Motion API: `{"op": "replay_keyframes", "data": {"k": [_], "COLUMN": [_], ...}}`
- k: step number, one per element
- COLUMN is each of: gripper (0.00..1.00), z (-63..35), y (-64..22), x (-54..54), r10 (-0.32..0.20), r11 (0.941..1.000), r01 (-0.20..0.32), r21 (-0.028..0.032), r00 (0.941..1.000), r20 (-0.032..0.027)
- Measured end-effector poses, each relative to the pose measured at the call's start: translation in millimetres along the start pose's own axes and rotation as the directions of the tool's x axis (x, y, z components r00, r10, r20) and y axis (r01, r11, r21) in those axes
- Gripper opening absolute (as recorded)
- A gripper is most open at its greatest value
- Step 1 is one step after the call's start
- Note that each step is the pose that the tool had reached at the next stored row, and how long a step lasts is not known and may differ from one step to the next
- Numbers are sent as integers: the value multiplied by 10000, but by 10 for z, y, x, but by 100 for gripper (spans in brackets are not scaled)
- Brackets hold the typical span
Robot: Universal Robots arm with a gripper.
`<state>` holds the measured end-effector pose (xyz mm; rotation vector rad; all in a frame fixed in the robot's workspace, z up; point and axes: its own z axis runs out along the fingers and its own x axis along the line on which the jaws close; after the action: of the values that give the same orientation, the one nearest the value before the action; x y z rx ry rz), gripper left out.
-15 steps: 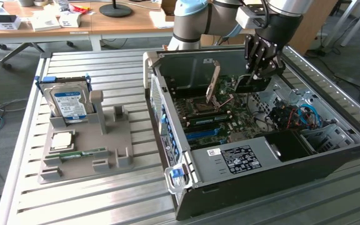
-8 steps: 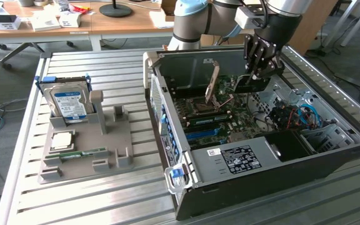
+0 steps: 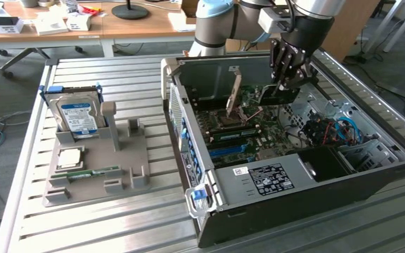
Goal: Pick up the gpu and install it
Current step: 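Insert the gpu into the slot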
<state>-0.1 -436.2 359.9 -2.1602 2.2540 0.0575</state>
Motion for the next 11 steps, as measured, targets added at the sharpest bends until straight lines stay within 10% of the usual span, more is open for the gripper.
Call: {"op": "replay_keyframes", "data": {"k": [11], "gripper": [26], "z": [10], "y": [78], "x": [4], "r10": [-1], "r11": [10000], "r01": [1], "r21": [0], "r00": [10000], "r20": [1]}}
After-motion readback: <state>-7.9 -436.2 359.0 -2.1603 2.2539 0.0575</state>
